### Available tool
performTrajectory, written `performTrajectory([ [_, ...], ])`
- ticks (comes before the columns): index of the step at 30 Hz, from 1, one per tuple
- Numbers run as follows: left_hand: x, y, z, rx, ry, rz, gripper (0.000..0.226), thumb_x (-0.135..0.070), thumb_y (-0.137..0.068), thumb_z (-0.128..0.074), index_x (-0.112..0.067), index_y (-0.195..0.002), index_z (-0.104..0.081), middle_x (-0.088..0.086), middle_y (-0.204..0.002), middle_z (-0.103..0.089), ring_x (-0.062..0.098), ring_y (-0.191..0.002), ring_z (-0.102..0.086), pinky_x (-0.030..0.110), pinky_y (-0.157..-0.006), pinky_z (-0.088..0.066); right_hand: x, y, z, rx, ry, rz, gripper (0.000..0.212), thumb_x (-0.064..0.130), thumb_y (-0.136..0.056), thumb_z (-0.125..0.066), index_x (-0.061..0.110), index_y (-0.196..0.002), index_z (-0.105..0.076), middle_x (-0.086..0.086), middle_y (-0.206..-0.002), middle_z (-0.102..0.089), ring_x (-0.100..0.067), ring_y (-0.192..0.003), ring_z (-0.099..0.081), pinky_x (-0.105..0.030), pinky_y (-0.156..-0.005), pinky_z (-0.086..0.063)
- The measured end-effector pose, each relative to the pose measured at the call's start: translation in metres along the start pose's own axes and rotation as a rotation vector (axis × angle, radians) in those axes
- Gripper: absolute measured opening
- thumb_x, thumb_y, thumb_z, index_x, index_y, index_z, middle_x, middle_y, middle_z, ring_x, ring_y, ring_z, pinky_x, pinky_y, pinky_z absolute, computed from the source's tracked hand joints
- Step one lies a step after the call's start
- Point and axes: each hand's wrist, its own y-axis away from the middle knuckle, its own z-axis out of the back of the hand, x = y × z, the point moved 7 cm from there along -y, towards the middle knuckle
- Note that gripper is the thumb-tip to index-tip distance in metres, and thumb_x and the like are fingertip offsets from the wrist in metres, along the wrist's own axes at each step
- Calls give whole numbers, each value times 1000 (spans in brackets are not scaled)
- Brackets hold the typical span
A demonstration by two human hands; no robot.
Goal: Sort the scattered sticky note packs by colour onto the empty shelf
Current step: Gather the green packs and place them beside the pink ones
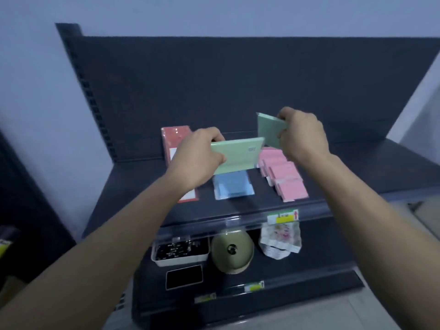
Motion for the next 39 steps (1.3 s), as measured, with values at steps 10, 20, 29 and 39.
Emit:
performTrajectory([
  [10, -95, -116, -187, 63, 1, 24, 12, -11, -83, -64, -18, -87, -55, 1, -90, -60, 22, -83, -55, 27, -68, -38, -205, -70, 14, -19, 59, -59, 35, -1, -86, -51, 11, -119, -55, -19, -109, -60, -39, -97, -54, -34, -67, -37],
  [20, -94, -207, -300, 164, 82, 86, 13, -7, -80, -67, -11, -90, -60, 5, -94, -61, 22, -78, -53, 28, -68, -43, -298, -116, -9, 22, 23, -29, 29, 2, -85, -51, 14, -111, -57, -15, -103, -62, -37, -93, -54, -39, -73, -44],
  [29, -52, -296, -373, 262, 168, 184, 15, -2, -77, -68, -9, -86, -60, 6, -83, -61, 20, -72, -55, 23, -57, -40, -336, -191, -62, 194, -10, -29, 28, 4, -87, -49, 15, -111, -59, -13, -101, -59, -35, -94, -55, -39, -79, -48],
  [39, -16, -338, -415, 317, 62, 253, 24, -9, -74, -73, -12, -96, -66, 8, -99, -68, 20, -84, -59, 25, -72, -42, -354, -232, -144, 547, -145, 6, 27, 1, -86, -50, 20, -98, -65, -3, -94, -61, -20, -88, -55, -23, -71, -39],
])
